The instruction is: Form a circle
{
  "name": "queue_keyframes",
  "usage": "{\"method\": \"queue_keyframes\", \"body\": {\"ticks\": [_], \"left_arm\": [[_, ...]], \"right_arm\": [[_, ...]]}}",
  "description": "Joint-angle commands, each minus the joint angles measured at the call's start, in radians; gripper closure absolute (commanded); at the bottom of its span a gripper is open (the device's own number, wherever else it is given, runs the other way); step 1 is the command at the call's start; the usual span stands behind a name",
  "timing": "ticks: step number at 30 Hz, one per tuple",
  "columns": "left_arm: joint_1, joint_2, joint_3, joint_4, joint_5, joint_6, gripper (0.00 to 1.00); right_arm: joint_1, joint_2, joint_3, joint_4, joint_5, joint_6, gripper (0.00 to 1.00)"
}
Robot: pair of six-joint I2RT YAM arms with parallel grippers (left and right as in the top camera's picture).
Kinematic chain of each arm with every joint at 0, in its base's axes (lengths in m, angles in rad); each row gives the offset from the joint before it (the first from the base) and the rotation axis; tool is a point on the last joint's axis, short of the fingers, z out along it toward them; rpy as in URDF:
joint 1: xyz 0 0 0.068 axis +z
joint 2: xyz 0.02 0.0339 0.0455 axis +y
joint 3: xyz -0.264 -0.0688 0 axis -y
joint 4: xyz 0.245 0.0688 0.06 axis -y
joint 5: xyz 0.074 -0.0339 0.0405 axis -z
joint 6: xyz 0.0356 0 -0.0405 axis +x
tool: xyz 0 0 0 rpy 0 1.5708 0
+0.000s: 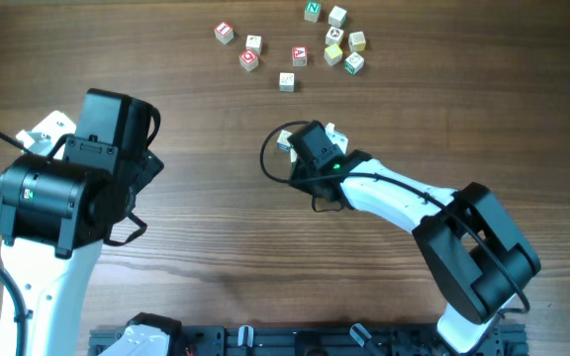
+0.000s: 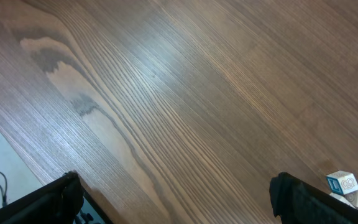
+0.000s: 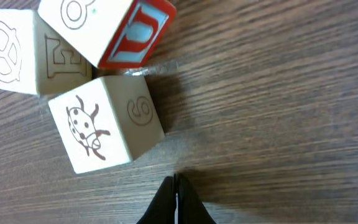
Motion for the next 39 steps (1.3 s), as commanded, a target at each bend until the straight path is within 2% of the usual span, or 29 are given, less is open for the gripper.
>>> {"method": "queue_keyframes", "body": {"ticks": [1, 28, 39], "left_arm": [[0.008, -0.006, 0.003, 0.000, -0.003, 0.002, 0.00], [0.008, -0.006, 0.003, 0.000, -0.003, 0.002, 0.00], [0.008, -0.006, 0.003, 0.000, -0.003, 0.002, 0.00]], "right_arm": [[0.003, 0.027, -0.012, 0.008, 0.057, -0.027, 0.96], [0.003, 0.027, -0.012, 0.090, 0.065, -0.092, 0.95], [0.009, 0.026, -0.012, 0.069, -0.039, -0.090, 0.95]]}}
